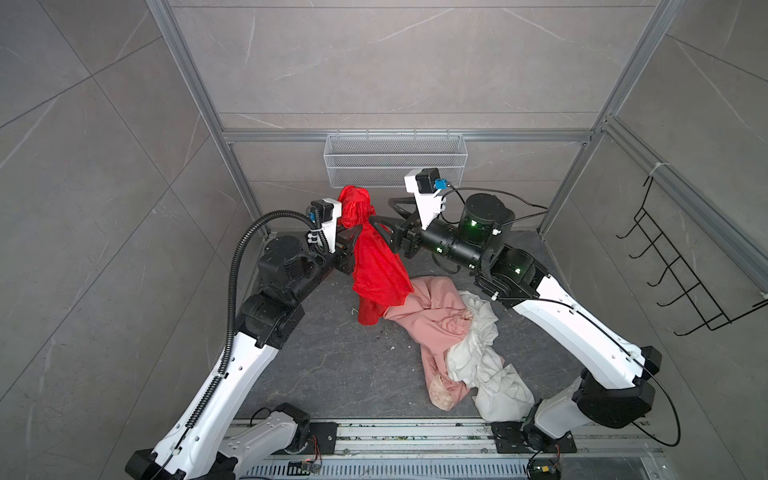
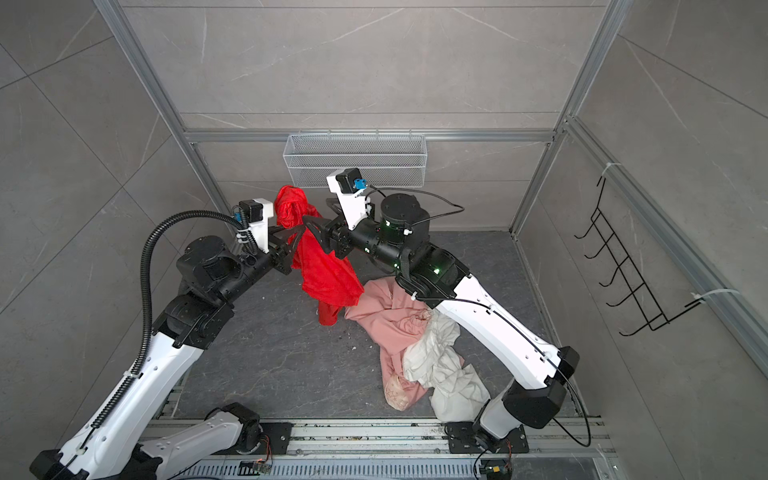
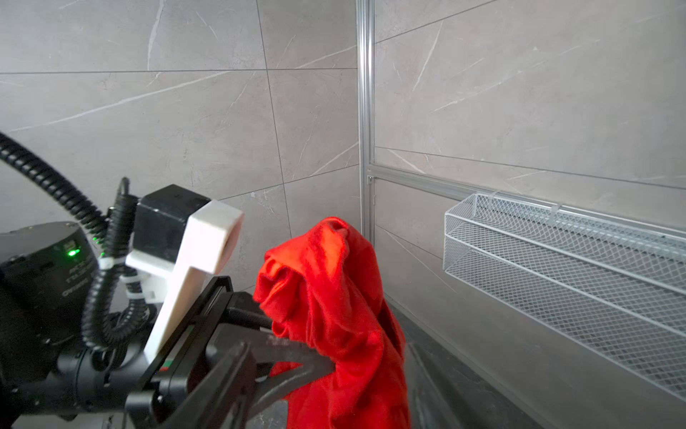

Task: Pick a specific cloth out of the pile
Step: 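Open the right gripper while the left gripper carries the red cloth away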

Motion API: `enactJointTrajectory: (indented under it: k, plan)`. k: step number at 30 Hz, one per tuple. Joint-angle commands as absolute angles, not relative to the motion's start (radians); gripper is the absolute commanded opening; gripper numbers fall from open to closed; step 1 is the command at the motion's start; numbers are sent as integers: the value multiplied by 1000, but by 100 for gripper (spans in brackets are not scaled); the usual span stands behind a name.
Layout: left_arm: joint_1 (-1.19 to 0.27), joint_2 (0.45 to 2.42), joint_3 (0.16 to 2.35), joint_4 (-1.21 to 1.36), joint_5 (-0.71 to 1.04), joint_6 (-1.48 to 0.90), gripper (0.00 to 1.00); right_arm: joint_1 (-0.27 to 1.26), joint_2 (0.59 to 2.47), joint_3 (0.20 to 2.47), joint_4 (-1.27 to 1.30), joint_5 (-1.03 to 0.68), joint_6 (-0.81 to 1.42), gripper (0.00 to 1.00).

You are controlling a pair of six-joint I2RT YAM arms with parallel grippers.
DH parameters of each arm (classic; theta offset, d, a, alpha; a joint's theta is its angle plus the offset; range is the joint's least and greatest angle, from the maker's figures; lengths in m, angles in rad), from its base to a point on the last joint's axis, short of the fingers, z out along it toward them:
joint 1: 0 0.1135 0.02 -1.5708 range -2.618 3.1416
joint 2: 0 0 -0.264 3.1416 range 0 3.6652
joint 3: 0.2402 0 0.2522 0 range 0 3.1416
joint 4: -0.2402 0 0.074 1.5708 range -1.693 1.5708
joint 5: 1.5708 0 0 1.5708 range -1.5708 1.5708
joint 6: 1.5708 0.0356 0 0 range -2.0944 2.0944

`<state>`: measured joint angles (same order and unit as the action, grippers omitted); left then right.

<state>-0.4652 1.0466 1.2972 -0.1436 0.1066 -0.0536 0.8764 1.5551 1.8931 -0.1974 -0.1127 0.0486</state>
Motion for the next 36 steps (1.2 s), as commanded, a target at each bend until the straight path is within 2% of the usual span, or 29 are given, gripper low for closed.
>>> enactJointTrajectory:
  k: [1,19,27,36]
  plan:
    - [-443,1045,1327,-80,101,-79,0,878,1506,1870,-184,-86,16,71]
    - [-266,1202,1427,-46,178,-102,0,841,1438,1684,-175,18,-78,73]
    - [-129,1337,1491,104,250,-181,0,778,1454,1647,-163,-12,-82,73]
    - [-50,1515,1581,235,307,-218,0,682,1429,1551,-120,-56,-52,74]
